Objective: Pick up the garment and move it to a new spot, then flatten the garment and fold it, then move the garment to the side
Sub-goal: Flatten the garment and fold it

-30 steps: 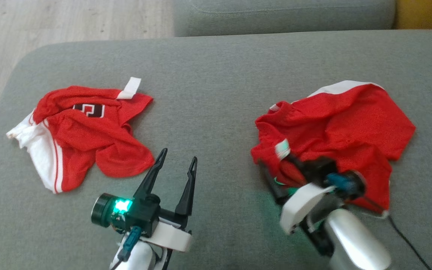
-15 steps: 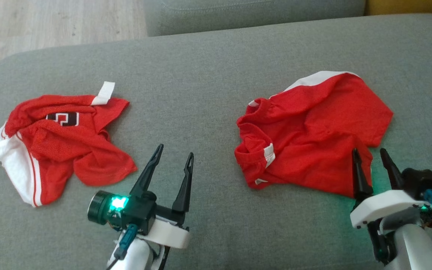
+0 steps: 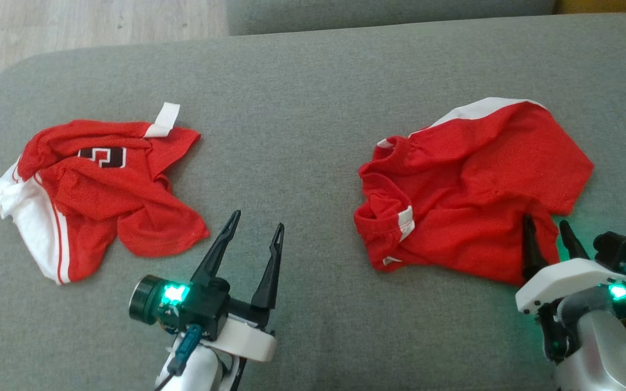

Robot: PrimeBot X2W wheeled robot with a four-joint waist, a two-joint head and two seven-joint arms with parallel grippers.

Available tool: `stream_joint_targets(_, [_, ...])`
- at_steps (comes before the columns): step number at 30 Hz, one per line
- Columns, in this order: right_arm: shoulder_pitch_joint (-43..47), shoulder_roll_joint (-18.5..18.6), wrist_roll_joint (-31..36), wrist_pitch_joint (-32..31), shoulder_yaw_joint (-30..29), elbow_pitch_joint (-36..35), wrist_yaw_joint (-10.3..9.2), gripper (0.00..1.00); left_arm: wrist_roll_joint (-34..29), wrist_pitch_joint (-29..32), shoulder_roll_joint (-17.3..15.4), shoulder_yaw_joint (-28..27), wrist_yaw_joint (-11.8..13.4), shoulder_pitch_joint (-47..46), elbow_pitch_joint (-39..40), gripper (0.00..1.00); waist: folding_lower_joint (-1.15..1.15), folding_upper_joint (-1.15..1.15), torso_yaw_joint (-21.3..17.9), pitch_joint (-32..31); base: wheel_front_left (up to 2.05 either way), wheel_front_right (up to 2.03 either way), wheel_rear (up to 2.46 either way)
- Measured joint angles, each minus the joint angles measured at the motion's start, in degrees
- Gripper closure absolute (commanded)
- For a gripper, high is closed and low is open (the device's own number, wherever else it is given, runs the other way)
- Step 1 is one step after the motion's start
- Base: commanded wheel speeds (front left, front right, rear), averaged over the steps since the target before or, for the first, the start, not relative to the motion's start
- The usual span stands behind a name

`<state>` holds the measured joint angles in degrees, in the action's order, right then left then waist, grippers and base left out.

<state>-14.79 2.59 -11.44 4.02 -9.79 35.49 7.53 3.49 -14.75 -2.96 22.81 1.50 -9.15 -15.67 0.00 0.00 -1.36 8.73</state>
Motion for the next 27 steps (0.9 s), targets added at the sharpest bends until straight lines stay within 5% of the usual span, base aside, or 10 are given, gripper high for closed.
stream_joint_targets(2, [-0.5, 0.0, -0.1, 0.0, 0.1, 1.6, 0.00, 0.02, 0.0, 0.0, 0.0, 0.0, 0.0, 0.0, -0.1, 0.00, 0.00, 0.00, 0.4, 0.2, 0.00, 0.00, 0.00])
stream_joint_targets(4, [-1.0, 0.0, -0.2, 0.0, 0.1, 2.9, 0.00, 0.75, 0.0, 0.0, 0.0, 0.0, -0.1, -0.1, -0.2, 0.00, 0.00, 0.00, 0.7, 0.2, 0.00, 0.00, 0.00])
stream_joint_targets(5, [-1.2, 0.0, -0.2, 0.1, 0.3, 3.3, 0.00, 1.00, 0.0, 0.0, 0.0, 0.0, -0.1, -0.1, -0.2, 0.00, 0.00, 0.00, 0.7, 0.2, 0.00, 0.00, 0.00])
stream_joint_targets(17, [-2.5, 0.0, 6.3, 1.8, -1.2, -0.8, 0.00, 1.00, 0.0, 0.0, 0.0, -0.1, 0.0, 0.0, -0.5, 0.00, 0.00, 0.00, 0.2, -1.7, 0.00, 0.00, 0.00])
stream_joint_targets(27, [-4.3, 0.1, 11.7, -6.1, -2.6, -11.1, 0.00, 1.00, 0.7, 0.0, 0.0, 1.1, 0.3, 0.0, -0.2, 0.00, 0.00, 0.00, 1.0, -1.9, 0.00, 0.00, 0.00])
